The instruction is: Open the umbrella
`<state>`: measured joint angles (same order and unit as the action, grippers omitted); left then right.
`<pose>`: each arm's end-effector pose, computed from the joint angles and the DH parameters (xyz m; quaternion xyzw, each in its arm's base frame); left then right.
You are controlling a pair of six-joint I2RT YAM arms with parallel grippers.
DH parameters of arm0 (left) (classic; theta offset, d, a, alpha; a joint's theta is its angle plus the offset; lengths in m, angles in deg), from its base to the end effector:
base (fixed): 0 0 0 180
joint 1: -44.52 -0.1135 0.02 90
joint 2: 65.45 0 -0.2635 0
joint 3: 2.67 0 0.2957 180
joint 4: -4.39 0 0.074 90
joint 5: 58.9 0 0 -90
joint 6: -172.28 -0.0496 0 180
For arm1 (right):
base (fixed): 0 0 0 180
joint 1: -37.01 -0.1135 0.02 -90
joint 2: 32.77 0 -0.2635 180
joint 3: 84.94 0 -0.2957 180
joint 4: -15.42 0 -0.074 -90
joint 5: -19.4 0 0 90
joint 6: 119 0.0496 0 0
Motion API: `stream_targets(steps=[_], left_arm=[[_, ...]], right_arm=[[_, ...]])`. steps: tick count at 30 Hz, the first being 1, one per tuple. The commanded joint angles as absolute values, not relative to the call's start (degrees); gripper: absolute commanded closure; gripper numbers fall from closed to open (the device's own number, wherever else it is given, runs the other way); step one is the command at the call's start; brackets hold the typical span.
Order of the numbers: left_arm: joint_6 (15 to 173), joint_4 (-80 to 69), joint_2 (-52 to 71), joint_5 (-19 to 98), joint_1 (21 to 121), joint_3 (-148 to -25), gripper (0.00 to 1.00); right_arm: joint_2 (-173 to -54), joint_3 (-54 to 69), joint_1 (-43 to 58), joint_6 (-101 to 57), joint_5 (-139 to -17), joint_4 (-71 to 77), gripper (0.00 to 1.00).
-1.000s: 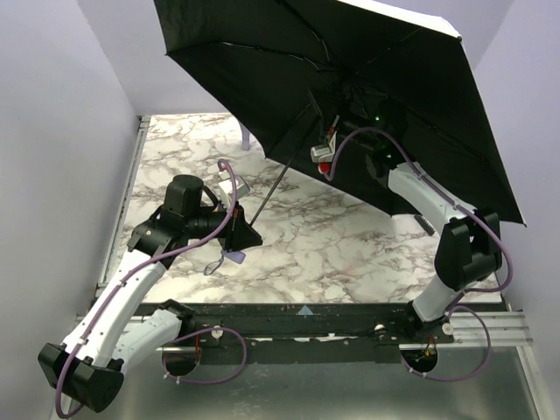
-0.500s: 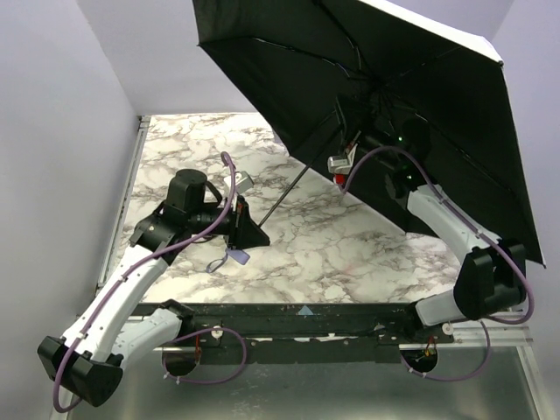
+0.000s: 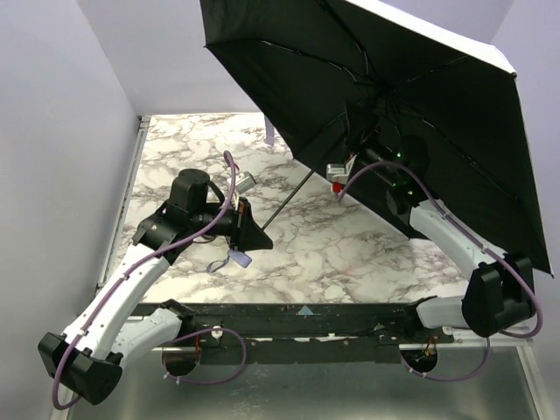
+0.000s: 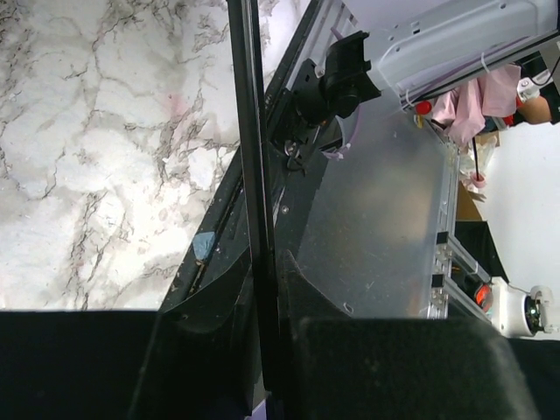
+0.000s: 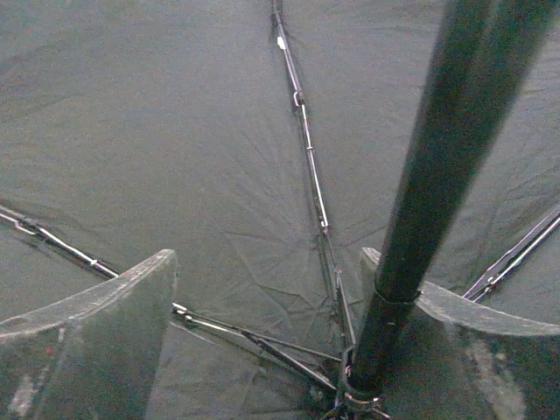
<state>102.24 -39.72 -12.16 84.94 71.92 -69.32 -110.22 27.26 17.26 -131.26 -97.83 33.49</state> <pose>0.1937 -0.1455 0.3403 0.2736 0.7589 -0.5374 0.2456 0.3416 0.1468 0.3384 -0.6417 0.1519 -0.3696 0.6546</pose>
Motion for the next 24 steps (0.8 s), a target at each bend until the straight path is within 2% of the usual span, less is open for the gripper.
stream_targets(steps=[1, 6, 13, 19, 24], left_arm=[[102.5, -34.6, -12.2, 87.5, 72.1, -69.7, 1.00], [103.0, -32.8, -11.7, 86.8, 72.1, -69.5, 1.00], [103.9, -29.9, -10.8, 85.5, 72.1, -69.0, 1.00], [104.6, -27.0, -10.8, 84.9, 72.1, -68.4, 1.00], [104.4, -25.5, -10.9, 85.0, 72.1, -67.8, 1.00]], right_arm=[[-107.3, 31.4, 15.2, -130.9, -95.4, 28.5, 0.12], [-102.7, 35.2, 12.7, -129.5, -94.9, 25.8, 0.04], [-93.2, 41.6, 9.1, -123.3, -95.9, 21.2, 0.01], [-84.2, 39.7, 5.5, -96.2, -90.9, 12.4, 0.01], [-84.7, 26.5, 5.5, -57.6, -83.0, -5.1, 0.01]])
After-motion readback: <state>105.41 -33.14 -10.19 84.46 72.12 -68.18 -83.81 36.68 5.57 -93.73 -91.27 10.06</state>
